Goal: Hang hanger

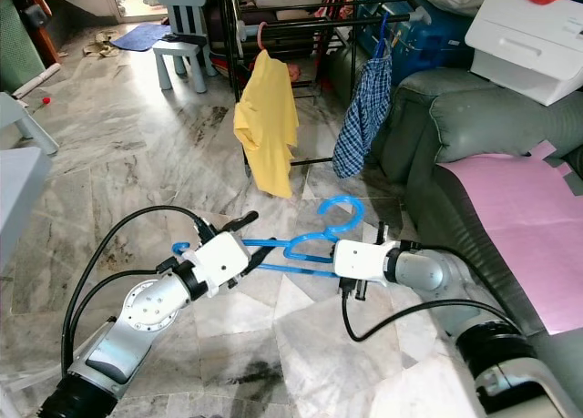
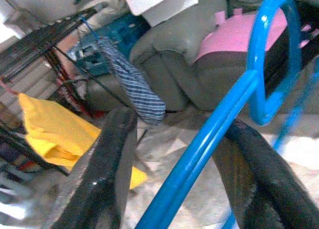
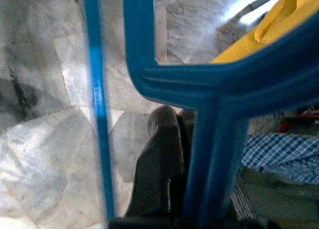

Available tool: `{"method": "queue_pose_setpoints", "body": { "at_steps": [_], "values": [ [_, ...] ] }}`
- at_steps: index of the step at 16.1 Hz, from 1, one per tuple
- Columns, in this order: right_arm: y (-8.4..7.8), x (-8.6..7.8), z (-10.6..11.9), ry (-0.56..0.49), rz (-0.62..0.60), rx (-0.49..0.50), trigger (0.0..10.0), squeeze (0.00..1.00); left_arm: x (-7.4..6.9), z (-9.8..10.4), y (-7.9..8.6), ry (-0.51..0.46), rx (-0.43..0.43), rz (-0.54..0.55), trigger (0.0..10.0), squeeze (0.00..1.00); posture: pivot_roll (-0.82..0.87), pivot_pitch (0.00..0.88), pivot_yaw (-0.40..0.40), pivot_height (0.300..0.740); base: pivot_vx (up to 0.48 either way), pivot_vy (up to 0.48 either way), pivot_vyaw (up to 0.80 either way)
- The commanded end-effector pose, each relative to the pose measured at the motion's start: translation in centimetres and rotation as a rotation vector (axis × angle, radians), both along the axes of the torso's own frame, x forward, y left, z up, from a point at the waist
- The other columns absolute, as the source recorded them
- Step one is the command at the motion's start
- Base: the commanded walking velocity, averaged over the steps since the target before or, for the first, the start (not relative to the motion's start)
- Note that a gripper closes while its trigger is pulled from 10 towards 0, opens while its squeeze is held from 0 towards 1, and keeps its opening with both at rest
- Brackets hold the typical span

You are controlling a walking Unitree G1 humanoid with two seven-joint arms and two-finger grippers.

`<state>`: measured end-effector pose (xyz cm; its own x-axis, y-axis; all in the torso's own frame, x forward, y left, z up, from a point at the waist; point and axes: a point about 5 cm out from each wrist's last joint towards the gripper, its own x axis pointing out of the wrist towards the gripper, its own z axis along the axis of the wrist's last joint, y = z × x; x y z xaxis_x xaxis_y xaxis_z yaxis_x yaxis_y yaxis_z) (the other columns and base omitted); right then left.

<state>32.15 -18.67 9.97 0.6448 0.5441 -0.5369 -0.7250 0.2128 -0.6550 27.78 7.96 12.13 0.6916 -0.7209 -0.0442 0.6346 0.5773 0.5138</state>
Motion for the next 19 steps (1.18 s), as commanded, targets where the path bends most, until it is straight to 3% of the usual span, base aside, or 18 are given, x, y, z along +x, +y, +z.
{"method": "queue_pose_setpoints", "body": {
  "at_steps": [1, 3, 4, 7, 9, 10, 11, 12, 13, 15, 16, 18, 19],
  "values": [
    [-0.4, 0.2, 0.0, -0.005, -0.051, 0.021, 0.0, 0.0, -0.3, 0.6, -0.5, 0.008, -0.024, -0.036, 10.0, 1.0, -0.03, 0.056, -0.003, 0.74, 0.0, 0.0, 0.0],
    [0.0, 0.2, -0.6, -0.014, -0.096, 0.05, 0.0, 0.0, -1.1, -0.3, -1.2, 0.025, 0.099, -0.156, 10.0, 1.0, -0.03, 0.056, -0.001, 0.74, 0.0, 0.0, 0.0],
    [0.6, 0.0, -0.7, -0.033, -0.101, 0.065, 0.0, 0.0, -1.4, -1.6, -0.5, 0.082, 0.183, -0.195, 10.0, 1.0, -0.03, 0.058, 0.001, 0.74, 0.0, 0.0, 0.0],
    [1.2, -0.2, -1.0, -0.039, -0.12, 0.08, 0.0, 0.0, -1.3, -2.1, 0.4, 0.11, 0.208, -0.178, 10.0, 1.0, -0.03, 0.06, 0.001, 0.74, 0.0, 0.0, 0.0],
    [1.3, -0.3, -1.5, -0.029, -0.19, 0.098, 0.0, 0.0, -0.5, -1.3, 0.7, 0.133, 0.062, -0.066, 10.0, 1.0, -0.04, 0.063, 0.0, 0.74, 0.0, 0.0, 0.0],
    [1.3, -0.3, -1.7, -0.025, -0.216, 0.116, 0.0, 0.0, -0.1, -1.0, 0.8, 0.111, 0.033, -0.021, 10.0, 1.0, -0.04, 0.063, 0.0, 0.74, 0.0, 0.0, 0.0],
    [1.5, -0.3, -1.8, -0.01, -0.331, 0.224, 0.0, 0.0, 1.0, -0.4, 1.7, 0.092, -0.106, 0.192, 10.0, 1.0, -0.04, 0.066, -0.001, 0.74, 0.0, 0.0, 0.0],
    [1.6, -0.4, -1.7, -0.013, -0.384, 0.271, 0.0, 0.0, 1.1, -0.2, 2.1, 0.09, -0.151, 0.254, 10.0, 1.0, -0.04, 0.066, -0.001, 0.74, 0.0, 0.0, 0.0],
    [1.9, -0.2, -1.1, -0.026, -0.564, 0.491, 0.0, 0.0, 1.0, -0.5, 3.0, 0.102, -0.238, 0.402, 10.0, 0.0, -0.04, 0.061, -0.001, 0.74, 0.0, 0.0, 0.0],
    [2.0, -0.3, -0.6, -0.055, -0.741, 0.675, 0.0, 0.0, 0.8, -1.2, 4.0, 0.151, -0.314, 0.556, 10.0, 0.0, -0.04, 0.054, -0.001, 0.74, 0.0, 0.0, 0.0],
    [1.8, -0.5, -0.5, -0.08, -0.836, 0.731, 0.9, 0.0, 0.8, -1.6, 4.3, 0.166, -0.333, 0.614, 10.0, 0.0, -0.04, 0.051, -0.003, 0.74, 0.0, 0.0, 0.0],
    [1.4, -1.1, -1.0, -0.073, -0.984, 0.788, 1.5, 0.0, 0.8, -2.1, 4.6, 0.176, -0.326, 0.666, 10.0, 0.0, -0.05, 0.051, -0.004, 0.74, 0.0, 0.0, 0.0],
    [0.8, -1.7, -1.4, -0.093, -1.073, 0.719, 4.8, 0.0, 0.8, -2.3, 4.6, 0.186, -0.326, 0.686, 10.0, 0.0, -0.05, 0.051, -0.003, 0.74, 0.0, 0.0, 0.0]
  ]
}}
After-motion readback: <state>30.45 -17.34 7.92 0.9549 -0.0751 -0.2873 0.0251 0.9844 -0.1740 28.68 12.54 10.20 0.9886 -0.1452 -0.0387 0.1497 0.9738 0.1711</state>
